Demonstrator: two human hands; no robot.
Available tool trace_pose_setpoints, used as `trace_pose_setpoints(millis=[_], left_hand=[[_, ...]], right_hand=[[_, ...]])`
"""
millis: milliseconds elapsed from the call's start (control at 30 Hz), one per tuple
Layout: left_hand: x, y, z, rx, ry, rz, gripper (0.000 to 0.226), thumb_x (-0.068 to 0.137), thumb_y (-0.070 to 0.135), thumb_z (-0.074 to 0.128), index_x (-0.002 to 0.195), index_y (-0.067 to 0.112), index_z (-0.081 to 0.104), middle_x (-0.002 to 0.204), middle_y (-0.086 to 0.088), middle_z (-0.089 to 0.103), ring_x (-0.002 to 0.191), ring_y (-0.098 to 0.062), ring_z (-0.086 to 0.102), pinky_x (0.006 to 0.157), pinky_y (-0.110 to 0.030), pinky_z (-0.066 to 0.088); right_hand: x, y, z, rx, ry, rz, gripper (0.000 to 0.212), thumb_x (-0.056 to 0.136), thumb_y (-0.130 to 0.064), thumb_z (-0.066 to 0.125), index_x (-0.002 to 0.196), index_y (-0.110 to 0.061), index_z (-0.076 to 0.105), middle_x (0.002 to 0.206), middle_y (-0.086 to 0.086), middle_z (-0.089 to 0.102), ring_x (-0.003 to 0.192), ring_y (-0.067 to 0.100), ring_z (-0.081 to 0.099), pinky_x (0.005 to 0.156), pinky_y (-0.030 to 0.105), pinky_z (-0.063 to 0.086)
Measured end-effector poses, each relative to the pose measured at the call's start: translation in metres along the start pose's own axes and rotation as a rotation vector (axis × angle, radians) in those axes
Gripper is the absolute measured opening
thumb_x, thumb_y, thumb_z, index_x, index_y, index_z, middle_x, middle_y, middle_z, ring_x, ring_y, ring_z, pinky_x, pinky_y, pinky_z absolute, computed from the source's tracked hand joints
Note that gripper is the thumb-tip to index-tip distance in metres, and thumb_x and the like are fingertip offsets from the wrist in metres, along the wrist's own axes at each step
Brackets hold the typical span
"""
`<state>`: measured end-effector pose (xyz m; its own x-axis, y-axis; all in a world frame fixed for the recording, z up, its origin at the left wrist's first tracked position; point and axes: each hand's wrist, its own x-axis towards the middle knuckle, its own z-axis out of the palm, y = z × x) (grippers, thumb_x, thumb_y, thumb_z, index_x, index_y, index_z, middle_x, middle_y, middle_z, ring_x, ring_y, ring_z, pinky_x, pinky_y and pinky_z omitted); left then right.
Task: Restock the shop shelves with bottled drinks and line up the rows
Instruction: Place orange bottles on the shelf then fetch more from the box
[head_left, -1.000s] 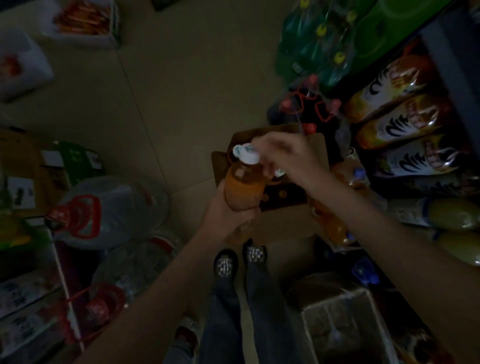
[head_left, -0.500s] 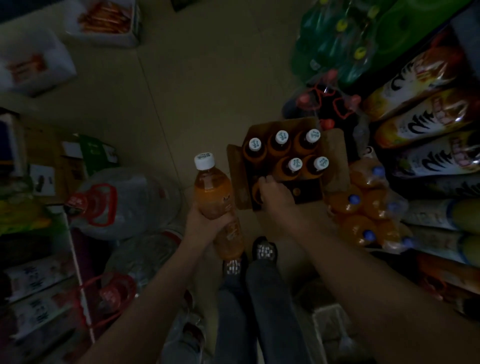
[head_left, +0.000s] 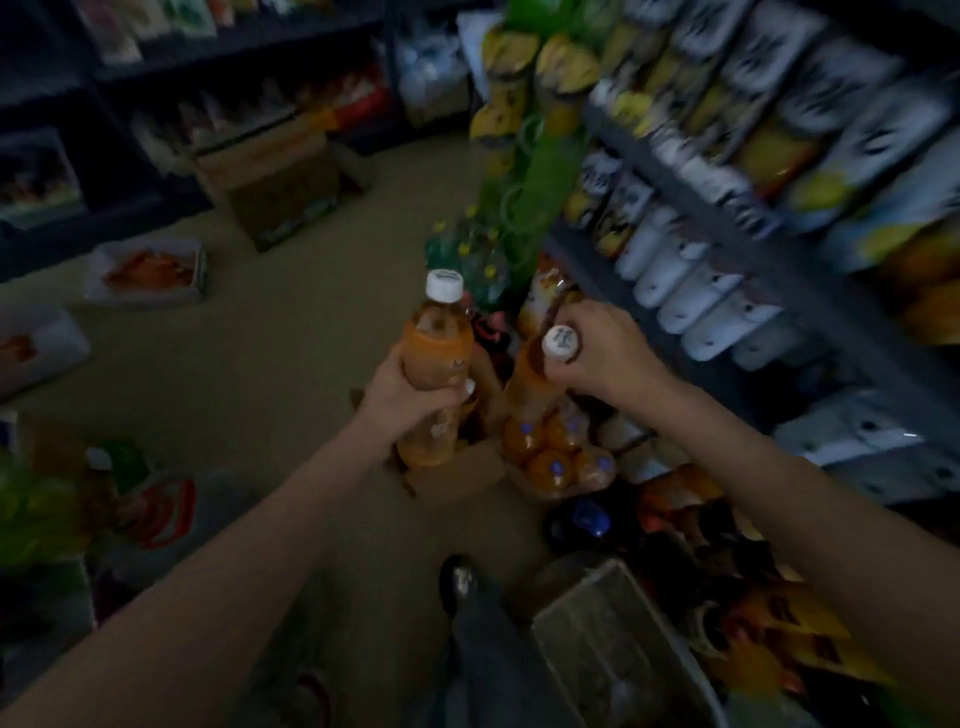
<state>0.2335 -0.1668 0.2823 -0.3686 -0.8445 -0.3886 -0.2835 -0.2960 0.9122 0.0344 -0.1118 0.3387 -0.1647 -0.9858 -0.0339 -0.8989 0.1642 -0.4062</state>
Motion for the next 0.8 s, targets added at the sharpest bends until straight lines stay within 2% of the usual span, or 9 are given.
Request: trace_pose_setpoints(millis=[100, 200, 367, 433, 500, 533, 633, 700, 800], left_hand=[[-0.031, 0.074, 0.039, 0.018, -0.065, 0.125, 0.063, 0.069, 0.005, 0.078, 0.124, 0.012, 0.049, 0.108, -0.003, 0.058, 0.100, -0.019, 0.056, 0.083, -0.029, 0.041], [-0.064, 0.145, 0.096, 0.021, -0.158, 0.250, 0.057, 0.071, 0.005, 0.077, 0.120, 0.012, 0.050, 0.103, -0.002, 0.058, 0.100, -0.021, 0.056, 0.082, -0.032, 0.043], [-0.120, 0.221, 0.194, 0.067, -0.360, 0.457, 0.055, 0.066, 0.007, 0.081, 0.114, 0.010, 0.056, 0.100, -0.004, 0.063, 0.097, -0.023, 0.061, 0.082, -0.034, 0.047], [-0.144, 0.240, 0.238, 0.101, -0.445, 0.523, 0.055, 0.066, 0.005, 0.080, 0.115, 0.007, 0.056, 0.097, -0.004, 0.064, 0.093, -0.020, 0.060, 0.082, -0.033, 0.047], [-0.169, 0.255, 0.284, 0.133, -0.521, 0.591, 0.054, 0.066, 0.004, 0.080, 0.115, 0.006, 0.056, 0.097, -0.003, 0.063, 0.091, -0.020, 0.060, 0.083, -0.033, 0.046], [-0.181, 0.259, 0.307, 0.151, -0.548, 0.617, 0.055, 0.066, 0.004, 0.080, 0.116, 0.006, 0.056, 0.099, -0.004, 0.063, 0.092, -0.021, 0.060, 0.082, -0.032, 0.045], [-0.219, 0.270, 0.378, 0.152, -0.626, 0.646, 0.061, 0.068, 0.009, 0.080, 0.122, 0.008, 0.051, 0.107, -0.003, 0.059, 0.095, -0.018, 0.055, 0.082, -0.031, 0.042], [-0.240, 0.272, 0.424, 0.140, -0.656, 0.651, 0.065, 0.069, 0.014, 0.080, 0.125, 0.015, 0.048, 0.107, 0.002, 0.055, 0.098, -0.017, 0.052, 0.086, -0.032, 0.042], [-0.262, 0.272, 0.492, 0.149, -0.659, 0.697, 0.071, 0.064, 0.017, 0.083, 0.125, 0.014, 0.048, 0.111, 0.001, 0.055, 0.104, -0.017, 0.053, 0.089, -0.031, 0.042]], right_hand=[[-0.059, -0.001, -0.106, 0.058, 0.212, 0.113, 0.027, 0.076, -0.018, 0.068, 0.078, 0.007, 0.058, 0.071, 0.017, 0.055, 0.067, 0.027, 0.052, 0.050, 0.026, 0.032], [-0.122, 0.001, -0.201, 0.083, 0.493, 0.180, 0.028, 0.081, -0.023, 0.068, 0.088, 0.003, 0.062, 0.070, 0.009, 0.055, 0.072, 0.025, 0.053, 0.056, 0.021, 0.034], [-0.224, 0.028, -0.310, -0.026, 0.979, 0.226, 0.032, 0.086, -0.031, 0.064, 0.097, -0.001, 0.063, 0.093, 0.015, 0.062, 0.090, 0.029, 0.052, 0.074, 0.028, 0.035], [-0.267, 0.049, -0.341, 0.034, 1.090, 0.315, 0.026, 0.088, -0.032, 0.061, 0.093, -0.007, 0.060, 0.090, 0.010, 0.059, 0.084, 0.021, 0.052, 0.067, 0.018, 0.035], [-0.311, 0.074, -0.361, 0.134, 1.193, 0.442, 0.026, 0.090, -0.033, 0.058, 0.078, -0.011, 0.052, 0.077, 0.003, 0.053, 0.071, 0.014, 0.049, 0.057, 0.017, 0.032], [-0.333, 0.090, -0.368, 0.209, 1.254, 0.500, 0.026, 0.091, -0.033, 0.057, 0.078, -0.011, 0.051, 0.076, 0.001, 0.053, 0.071, 0.013, 0.051, 0.057, 0.016, 0.034], [-0.400, 0.139, -0.388, 0.399, 1.492, 0.619, 0.027, 0.092, -0.031, 0.054, 0.100, -0.006, 0.056, 0.087, 0.001, 0.054, 0.088, 0.018, 0.053, 0.071, 0.026, 0.039], [-0.444, 0.174, -0.400, 0.381, 1.610, 0.652, 0.024, 0.093, -0.029, 0.053, 0.101, -0.006, 0.052, 0.079, -0.005, 0.048, 0.087, 0.016, 0.048, 0.068, 0.021, 0.032], [-0.500, 0.226, -0.417, 0.283, 1.686, 0.645, 0.021, 0.094, -0.029, 0.052, 0.094, -0.009, 0.045, 0.076, -0.008, 0.042, 0.083, 0.017, 0.047, 0.065, 0.026, 0.035]])
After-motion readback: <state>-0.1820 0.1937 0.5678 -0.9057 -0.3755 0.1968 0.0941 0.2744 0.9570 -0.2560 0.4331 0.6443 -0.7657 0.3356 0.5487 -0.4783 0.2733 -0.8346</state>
